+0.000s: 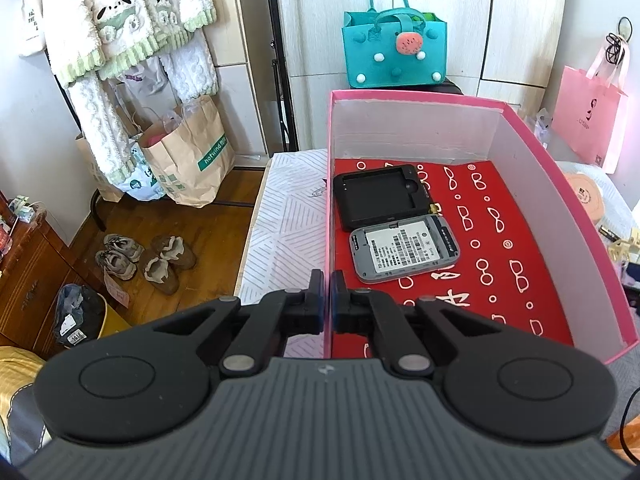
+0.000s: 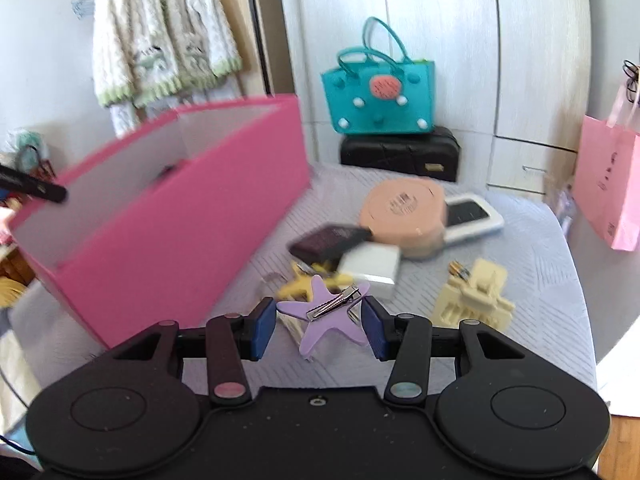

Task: Organize rigid objects
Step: 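Grasp the purple star keychain with the right gripper, then carry the purple star keychain into the pink box and open the right gripper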

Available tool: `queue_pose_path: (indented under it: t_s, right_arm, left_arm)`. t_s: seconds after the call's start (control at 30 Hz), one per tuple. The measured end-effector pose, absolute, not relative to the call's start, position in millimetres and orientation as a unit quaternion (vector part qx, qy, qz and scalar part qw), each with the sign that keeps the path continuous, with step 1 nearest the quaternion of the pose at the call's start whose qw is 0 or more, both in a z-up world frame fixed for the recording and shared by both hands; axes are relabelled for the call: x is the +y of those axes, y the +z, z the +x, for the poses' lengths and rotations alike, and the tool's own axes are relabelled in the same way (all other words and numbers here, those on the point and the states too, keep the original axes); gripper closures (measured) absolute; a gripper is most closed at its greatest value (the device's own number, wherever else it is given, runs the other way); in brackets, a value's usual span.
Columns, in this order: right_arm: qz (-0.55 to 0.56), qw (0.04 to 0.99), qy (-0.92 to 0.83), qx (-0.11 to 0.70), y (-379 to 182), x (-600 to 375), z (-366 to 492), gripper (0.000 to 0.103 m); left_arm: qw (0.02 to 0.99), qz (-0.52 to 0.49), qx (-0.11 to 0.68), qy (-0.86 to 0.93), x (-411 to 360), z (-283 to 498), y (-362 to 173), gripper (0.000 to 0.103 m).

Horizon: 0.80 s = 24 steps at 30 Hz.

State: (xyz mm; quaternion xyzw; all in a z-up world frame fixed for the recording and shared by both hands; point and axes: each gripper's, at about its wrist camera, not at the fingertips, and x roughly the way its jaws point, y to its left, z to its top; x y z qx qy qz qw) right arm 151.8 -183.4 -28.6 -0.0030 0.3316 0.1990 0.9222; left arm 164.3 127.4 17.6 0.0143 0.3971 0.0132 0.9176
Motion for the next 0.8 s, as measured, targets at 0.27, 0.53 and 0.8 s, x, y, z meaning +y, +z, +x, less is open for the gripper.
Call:
queue_pose_path:
  t_s: [0.27,0.53,0.8]
  right_arm:
    - [-0.024,0.922,0.301,0.241,41.2,-152.5,148.3,0.050]
    - [-0.153,0.890,0.351,0.248,57.0,-77.9,190.0,0.050]
    - [-0.240,0.851,0.353,0.305,22.9,-18.9,226.2,0.050]
  left_arm:
    - [0.917,-0.004,0.399,0.011,132.6,164.5,14.7,0.100]
    - [0.915,0.007,0.402,0.009,130.3,163.5,13.8,0.100]
    - [0.914,0.007,0.405,0.007,131.3,160.2,15.7,0.100]
